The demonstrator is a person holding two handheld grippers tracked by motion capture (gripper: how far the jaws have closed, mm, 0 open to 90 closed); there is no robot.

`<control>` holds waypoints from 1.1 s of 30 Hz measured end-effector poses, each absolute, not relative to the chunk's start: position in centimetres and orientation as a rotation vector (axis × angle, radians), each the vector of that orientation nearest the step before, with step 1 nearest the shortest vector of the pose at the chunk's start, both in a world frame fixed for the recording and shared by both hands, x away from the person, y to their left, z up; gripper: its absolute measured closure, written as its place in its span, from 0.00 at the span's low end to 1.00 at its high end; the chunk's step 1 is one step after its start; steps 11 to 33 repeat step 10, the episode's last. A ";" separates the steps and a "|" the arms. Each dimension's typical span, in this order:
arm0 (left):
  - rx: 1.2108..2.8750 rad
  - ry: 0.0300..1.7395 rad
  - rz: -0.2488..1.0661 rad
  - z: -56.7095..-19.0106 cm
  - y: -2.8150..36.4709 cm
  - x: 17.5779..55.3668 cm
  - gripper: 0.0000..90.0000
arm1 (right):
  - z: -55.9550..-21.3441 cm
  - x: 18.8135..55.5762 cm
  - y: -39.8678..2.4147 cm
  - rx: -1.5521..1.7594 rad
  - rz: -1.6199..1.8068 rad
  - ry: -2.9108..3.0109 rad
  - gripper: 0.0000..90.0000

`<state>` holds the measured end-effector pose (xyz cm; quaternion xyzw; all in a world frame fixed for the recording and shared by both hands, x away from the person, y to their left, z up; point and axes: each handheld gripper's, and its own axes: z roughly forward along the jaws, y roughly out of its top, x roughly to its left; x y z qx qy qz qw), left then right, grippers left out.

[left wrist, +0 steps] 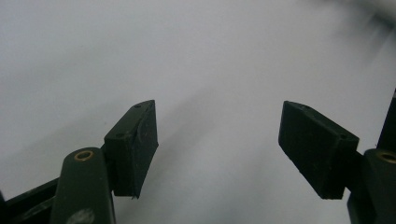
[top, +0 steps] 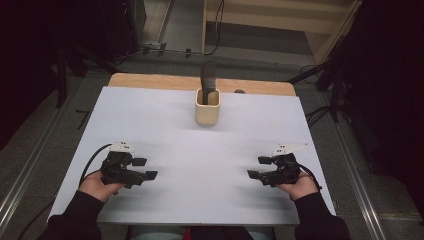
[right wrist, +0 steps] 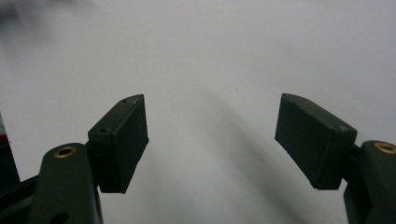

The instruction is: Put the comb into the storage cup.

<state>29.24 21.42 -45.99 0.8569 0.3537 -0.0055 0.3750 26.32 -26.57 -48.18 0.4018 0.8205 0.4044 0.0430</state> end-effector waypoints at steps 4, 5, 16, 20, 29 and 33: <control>2.194 0.905 -0.014 -46.0 21.4 29.2 0.32 | -48.2 26.3 -26.6 1.227 1.236 2.510 0.26; 2.194 0.905 -0.014 -46.0 21.4 29.2 0.32 | -48.2 26.3 -26.6 1.227 1.236 2.510 0.26; 2.194 0.915 -0.016 -46.1 21.4 29.3 0.32 | -48.2 26.3 -26.5 1.228 1.232 2.517 0.26; 2.194 0.915 -0.016 -46.1 21.4 29.3 0.32 | -48.2 26.3 -26.5 1.228 1.232 2.517 0.26; 2.194 0.915 -0.016 -46.1 21.4 29.3 0.32 | -48.2 26.3 -26.5 1.228 1.232 2.517 0.26; 2.194 0.915 -0.016 -46.1 21.4 29.3 0.32 | -48.2 26.3 -26.5 1.228 1.232 2.517 0.26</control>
